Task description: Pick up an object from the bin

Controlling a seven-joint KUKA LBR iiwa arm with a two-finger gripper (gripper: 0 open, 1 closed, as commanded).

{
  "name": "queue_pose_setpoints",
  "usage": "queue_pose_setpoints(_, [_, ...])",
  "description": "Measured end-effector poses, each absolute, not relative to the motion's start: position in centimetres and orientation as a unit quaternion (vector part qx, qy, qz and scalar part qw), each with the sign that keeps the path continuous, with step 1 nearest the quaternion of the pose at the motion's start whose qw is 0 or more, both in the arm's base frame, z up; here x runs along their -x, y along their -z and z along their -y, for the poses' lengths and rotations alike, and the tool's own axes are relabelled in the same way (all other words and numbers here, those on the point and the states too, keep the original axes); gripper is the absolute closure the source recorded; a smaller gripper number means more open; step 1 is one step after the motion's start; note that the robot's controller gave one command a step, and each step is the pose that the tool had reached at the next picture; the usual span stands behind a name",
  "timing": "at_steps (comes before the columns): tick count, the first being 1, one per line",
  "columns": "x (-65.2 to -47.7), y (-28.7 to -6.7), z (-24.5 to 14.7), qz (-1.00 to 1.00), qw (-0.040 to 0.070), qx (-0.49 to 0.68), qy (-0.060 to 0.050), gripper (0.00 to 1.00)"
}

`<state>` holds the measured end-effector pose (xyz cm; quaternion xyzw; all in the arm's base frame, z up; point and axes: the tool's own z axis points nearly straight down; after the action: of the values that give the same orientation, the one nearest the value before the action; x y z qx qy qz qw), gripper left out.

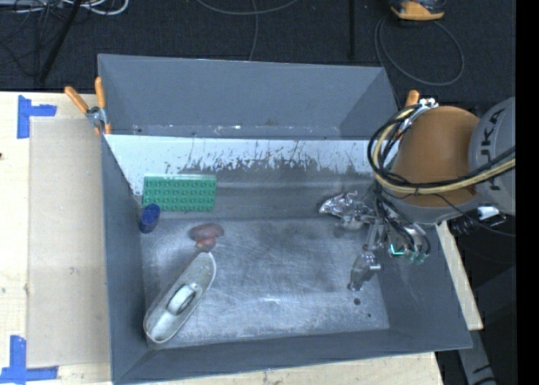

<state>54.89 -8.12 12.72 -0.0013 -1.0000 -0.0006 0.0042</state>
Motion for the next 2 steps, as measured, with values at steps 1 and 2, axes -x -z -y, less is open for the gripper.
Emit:
queue_pose_setpoints(1, [-53.9, -19.7, -9.5, 0.999, -0.001, -0.038, 0.002, 0.0])
queue_pose_setpoints(2, [-52.6, -12.7, -18.6, 0.999, 0.003, -0.046, 0.001, 0.0])
